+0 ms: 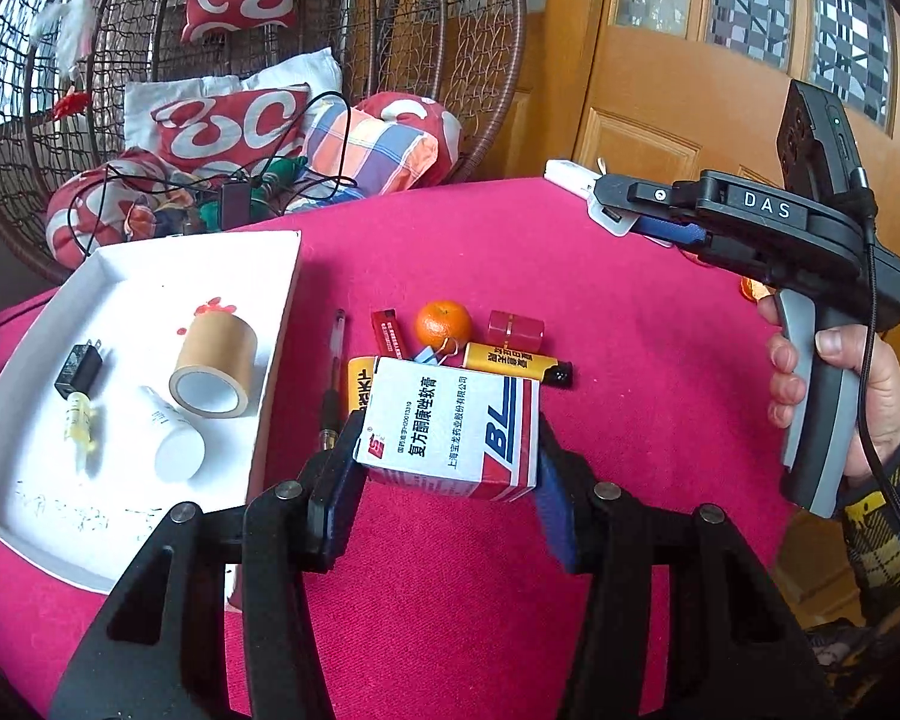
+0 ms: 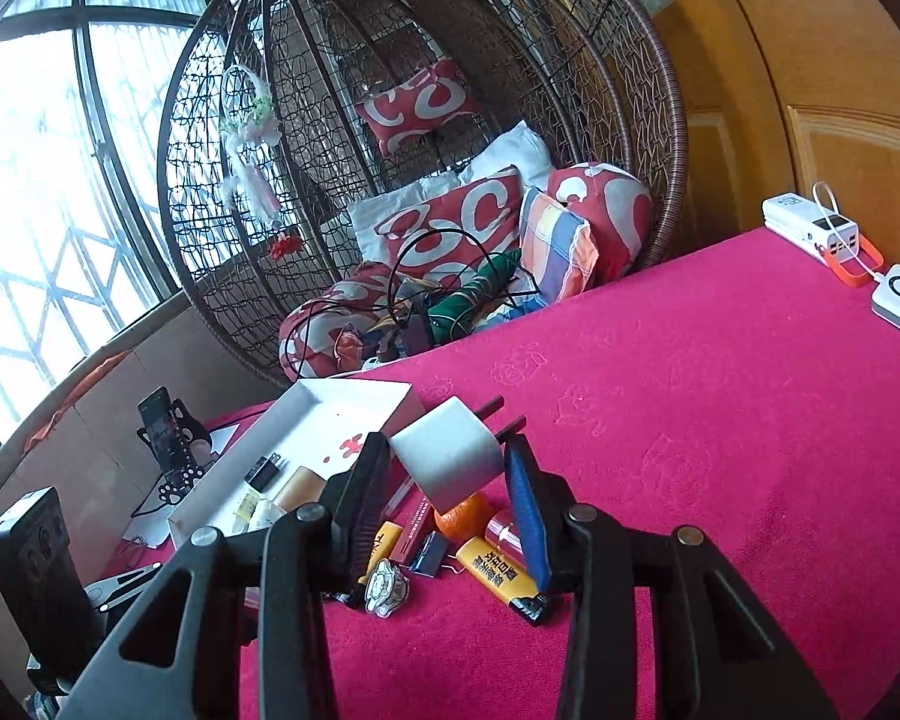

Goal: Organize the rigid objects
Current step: 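Grasp the white plug with the right tool while the left tool grasps the BL medicine box, then carry the white plug and BL box over the white tray with both tools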

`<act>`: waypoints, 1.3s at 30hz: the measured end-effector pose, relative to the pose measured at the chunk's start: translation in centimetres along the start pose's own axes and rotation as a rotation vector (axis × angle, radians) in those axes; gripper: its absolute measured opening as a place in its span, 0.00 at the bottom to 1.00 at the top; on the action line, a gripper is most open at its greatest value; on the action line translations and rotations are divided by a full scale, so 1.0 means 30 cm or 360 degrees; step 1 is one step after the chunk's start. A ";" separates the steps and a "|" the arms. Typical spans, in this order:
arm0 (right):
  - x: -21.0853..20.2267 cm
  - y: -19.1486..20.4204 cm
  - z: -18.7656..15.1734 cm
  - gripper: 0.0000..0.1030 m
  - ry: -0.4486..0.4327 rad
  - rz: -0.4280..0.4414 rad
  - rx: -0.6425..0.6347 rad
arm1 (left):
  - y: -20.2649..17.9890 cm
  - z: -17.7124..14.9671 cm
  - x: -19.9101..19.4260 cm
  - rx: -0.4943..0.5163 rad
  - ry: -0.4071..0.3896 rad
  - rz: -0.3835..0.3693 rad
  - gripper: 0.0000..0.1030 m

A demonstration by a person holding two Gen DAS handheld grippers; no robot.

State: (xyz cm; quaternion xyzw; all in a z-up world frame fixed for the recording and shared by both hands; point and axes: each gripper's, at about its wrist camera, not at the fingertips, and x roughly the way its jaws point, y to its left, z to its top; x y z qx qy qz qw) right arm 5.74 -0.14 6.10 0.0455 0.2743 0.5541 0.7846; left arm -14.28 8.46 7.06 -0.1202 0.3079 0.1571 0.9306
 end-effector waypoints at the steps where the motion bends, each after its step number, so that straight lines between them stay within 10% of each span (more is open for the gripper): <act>1: 0.001 0.007 0.000 0.38 0.0002 0.0007 -0.0004 | 0.005 0.000 -0.010 -0.0009 -0.0014 0.0005 0.49; 39: 0.015 0.091 -0.012 0.38 0.0037 0.0138 -0.0036 | 0.127 0.006 -0.107 -0.0190 -0.0169 0.0088 0.49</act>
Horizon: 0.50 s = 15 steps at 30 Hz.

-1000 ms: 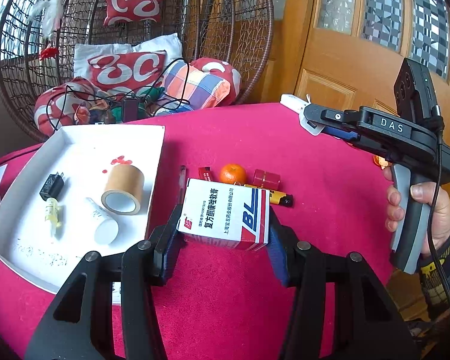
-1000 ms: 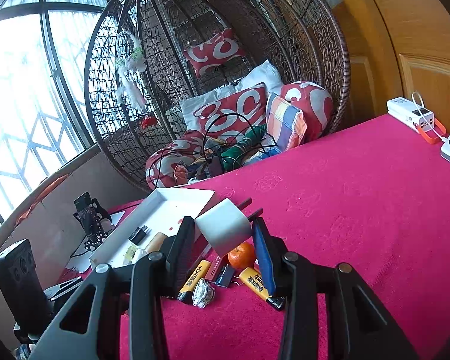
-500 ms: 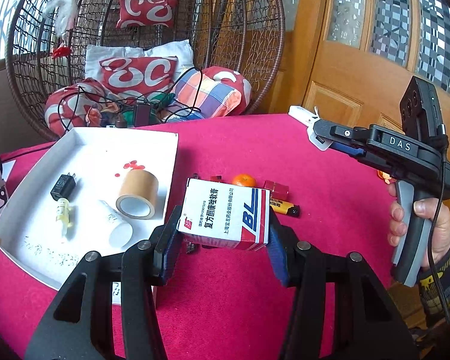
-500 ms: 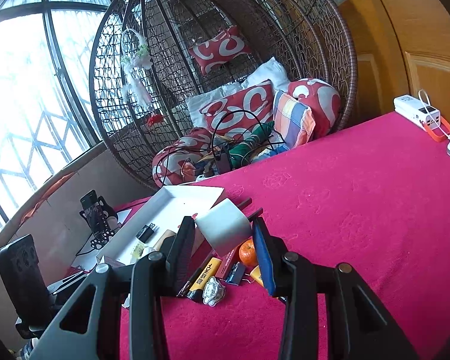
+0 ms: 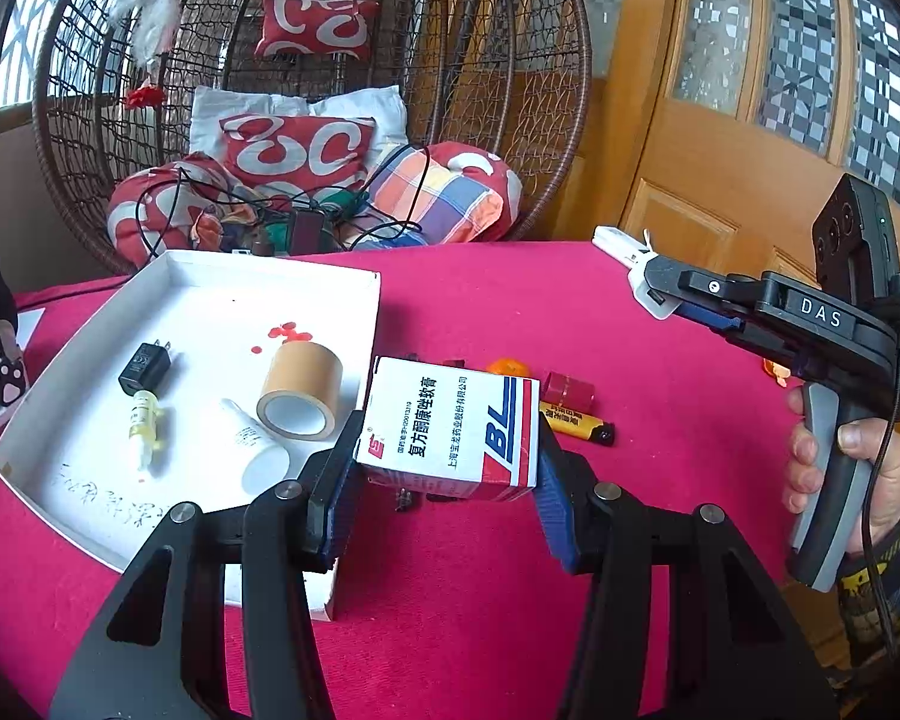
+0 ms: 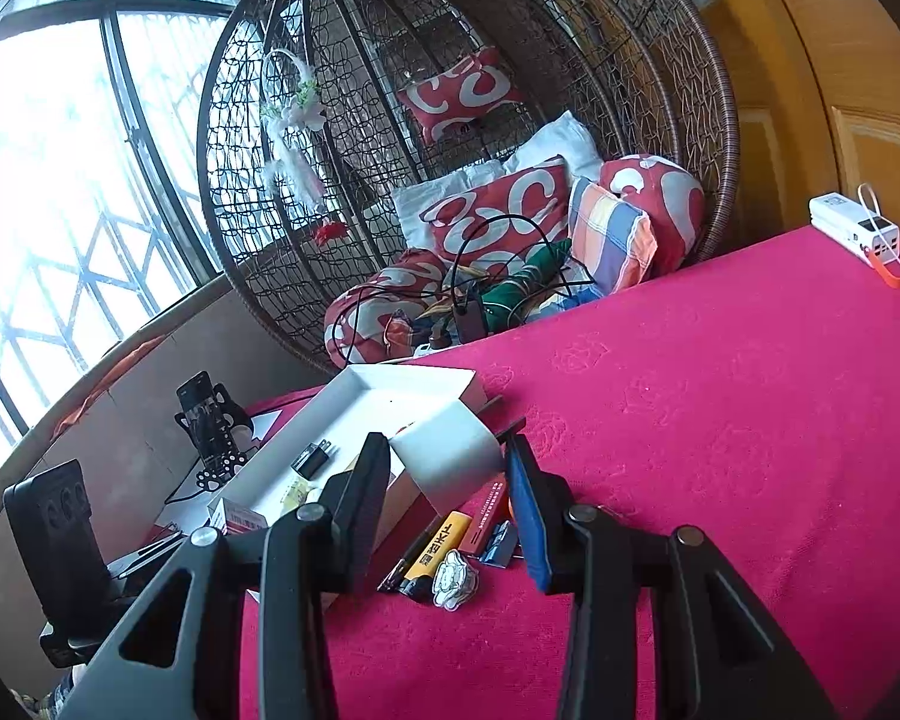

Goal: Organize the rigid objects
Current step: 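Carry the white plug and BL box over the white tray with both tools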

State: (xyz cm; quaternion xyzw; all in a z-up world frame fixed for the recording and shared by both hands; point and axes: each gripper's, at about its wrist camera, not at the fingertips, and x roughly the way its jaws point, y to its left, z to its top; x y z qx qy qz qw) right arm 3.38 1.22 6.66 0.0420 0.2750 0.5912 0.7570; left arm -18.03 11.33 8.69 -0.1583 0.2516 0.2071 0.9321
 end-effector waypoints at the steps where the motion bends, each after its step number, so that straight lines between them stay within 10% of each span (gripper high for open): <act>1: 0.002 0.001 0.000 0.38 0.0001 0.0002 -0.0004 | 0.003 0.000 -0.002 -0.0004 -0.0003 0.0002 0.49; 15: 0.017 0.015 -0.012 0.38 0.0030 0.0022 -0.0015 | 0.025 0.000 -0.006 -0.0035 -0.0011 0.0008 0.49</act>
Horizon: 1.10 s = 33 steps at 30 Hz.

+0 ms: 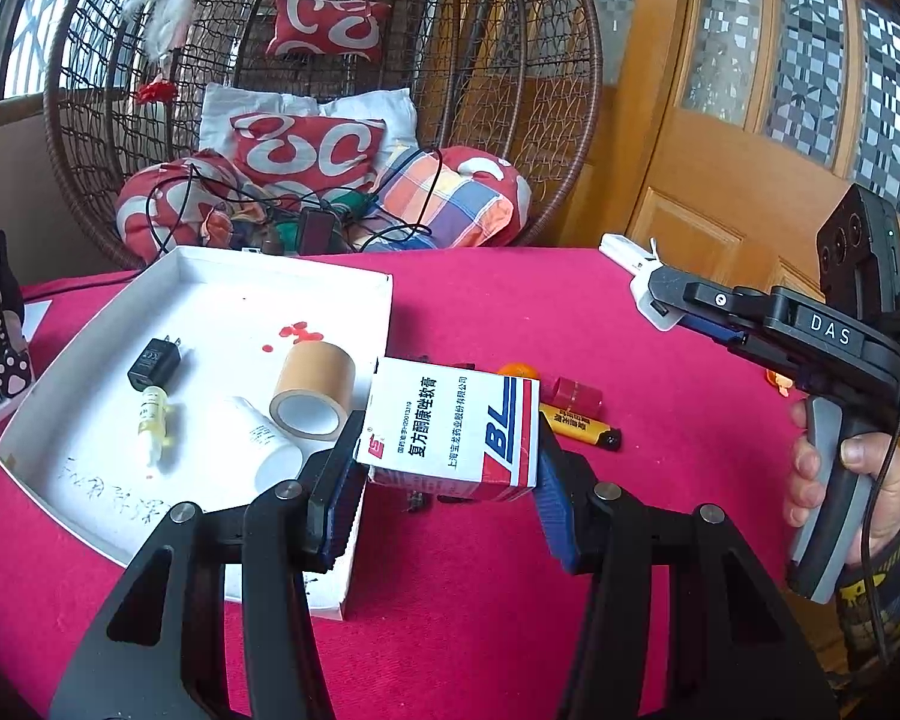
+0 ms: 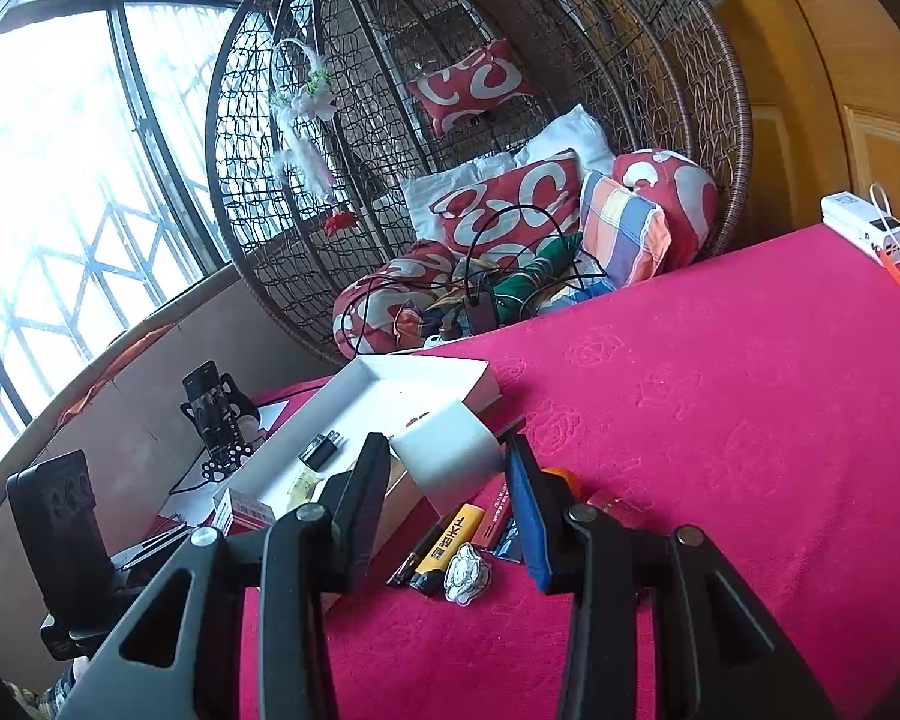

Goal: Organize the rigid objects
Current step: 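Carry the white plug and BL box over the white tray with both tools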

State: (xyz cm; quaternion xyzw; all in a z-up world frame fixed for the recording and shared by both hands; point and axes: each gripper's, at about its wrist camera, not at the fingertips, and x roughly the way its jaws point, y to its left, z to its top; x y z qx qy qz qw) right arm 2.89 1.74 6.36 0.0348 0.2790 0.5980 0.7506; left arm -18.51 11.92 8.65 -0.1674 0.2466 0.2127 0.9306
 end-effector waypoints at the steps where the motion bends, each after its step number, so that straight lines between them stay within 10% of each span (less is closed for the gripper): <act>1: 0.001 0.000 -0.002 0.38 0.0003 0.0000 0.0001 | 0.000 0.000 0.000 -0.0001 0.0000 0.0002 0.49; 33: 0.076 0.091 0.019 0.38 0.0056 0.0076 -0.0102 | 0.059 0.017 -0.022 -0.0054 -0.0047 0.0060 0.49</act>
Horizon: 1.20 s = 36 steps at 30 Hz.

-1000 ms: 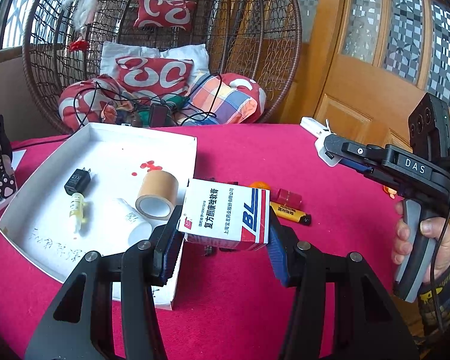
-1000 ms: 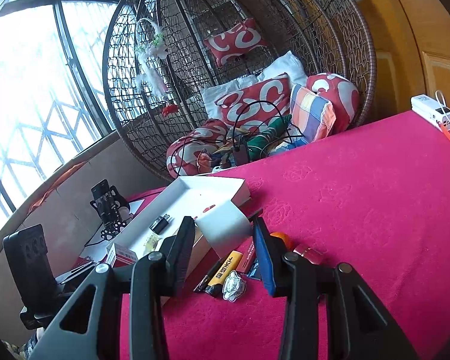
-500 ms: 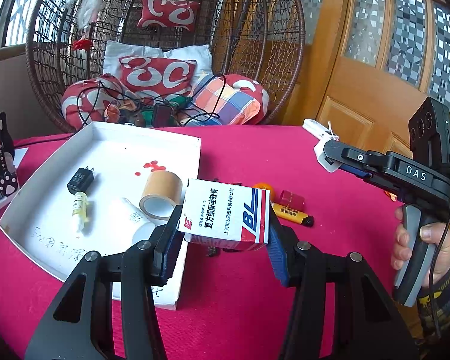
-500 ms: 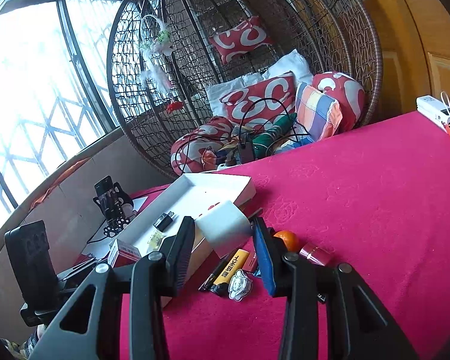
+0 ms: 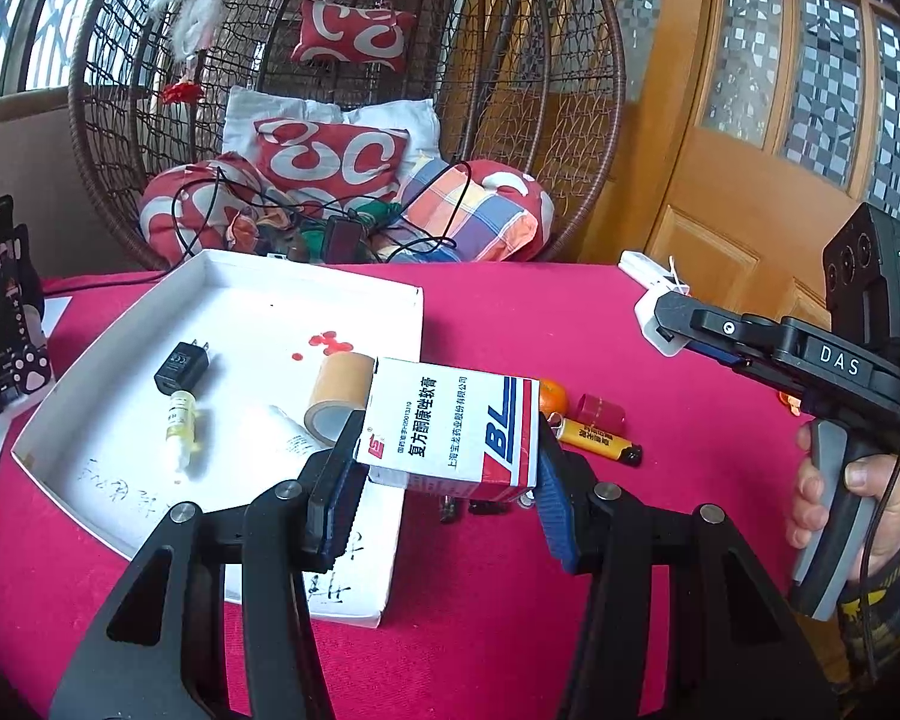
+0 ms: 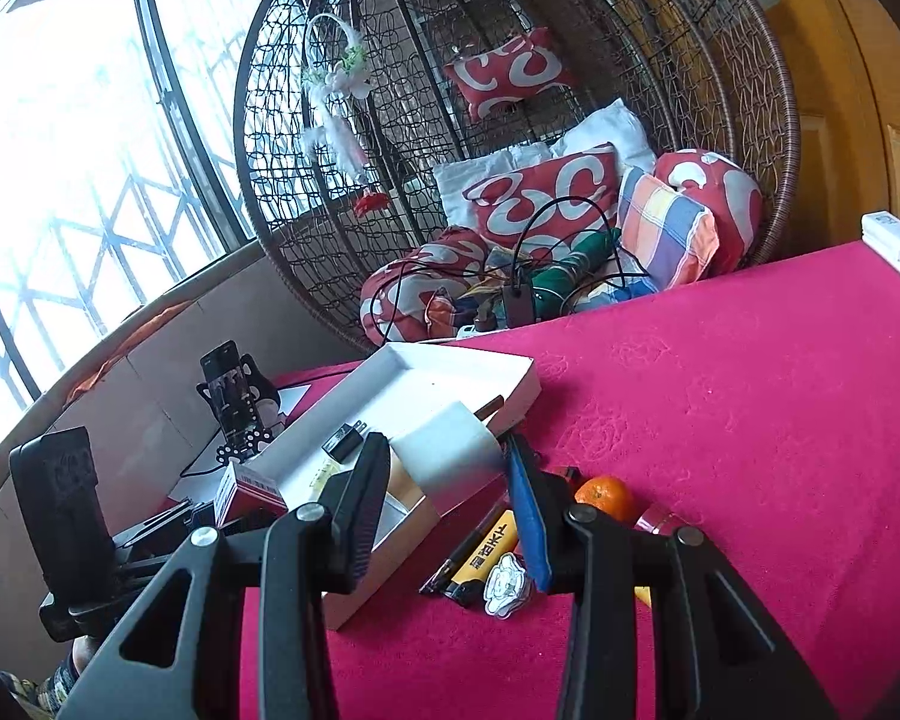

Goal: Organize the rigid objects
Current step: 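Carry the white plug and BL box over the white tray with both tools, then open both tools to drop the plug and box into the tray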

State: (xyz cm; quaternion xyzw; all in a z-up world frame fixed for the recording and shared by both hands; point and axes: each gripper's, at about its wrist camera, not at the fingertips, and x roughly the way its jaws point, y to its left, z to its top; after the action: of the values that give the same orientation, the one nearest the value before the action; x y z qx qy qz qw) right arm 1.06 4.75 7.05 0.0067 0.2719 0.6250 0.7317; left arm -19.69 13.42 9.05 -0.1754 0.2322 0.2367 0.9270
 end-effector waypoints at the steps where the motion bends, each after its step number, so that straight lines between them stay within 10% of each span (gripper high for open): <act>1: 0.012 0.011 0.005 0.38 0.0006 0.0009 -0.0013 | 0.010 0.004 -0.005 -0.0007 -0.0010 0.0011 0.49; 30: 0.586 0.271 -0.065 0.41 0.0345 -0.0048 -0.0323 | 0.470 0.097 0.189 -0.0358 0.0052 0.0474 0.49; 32: 0.562 0.275 -0.067 0.53 0.0300 -0.0084 -0.0363 | 0.472 0.079 0.199 -0.0365 0.0071 0.0482 0.49; 34: 0.532 0.267 -0.060 0.85 0.0243 -0.0113 -0.0362 | 0.475 0.064 0.203 -0.0384 0.0089 0.0511 0.55; 36: 0.507 0.260 -0.058 0.88 0.0203 -0.0136 -0.0374 | 0.479 0.053 0.197 -0.0406 0.0083 0.0556 0.75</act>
State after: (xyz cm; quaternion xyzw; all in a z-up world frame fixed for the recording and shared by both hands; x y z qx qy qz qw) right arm -5.67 19.83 2.36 -0.1303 0.2430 0.6199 0.7346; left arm -22.01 28.10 4.23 -0.2544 0.2511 0.4167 0.8358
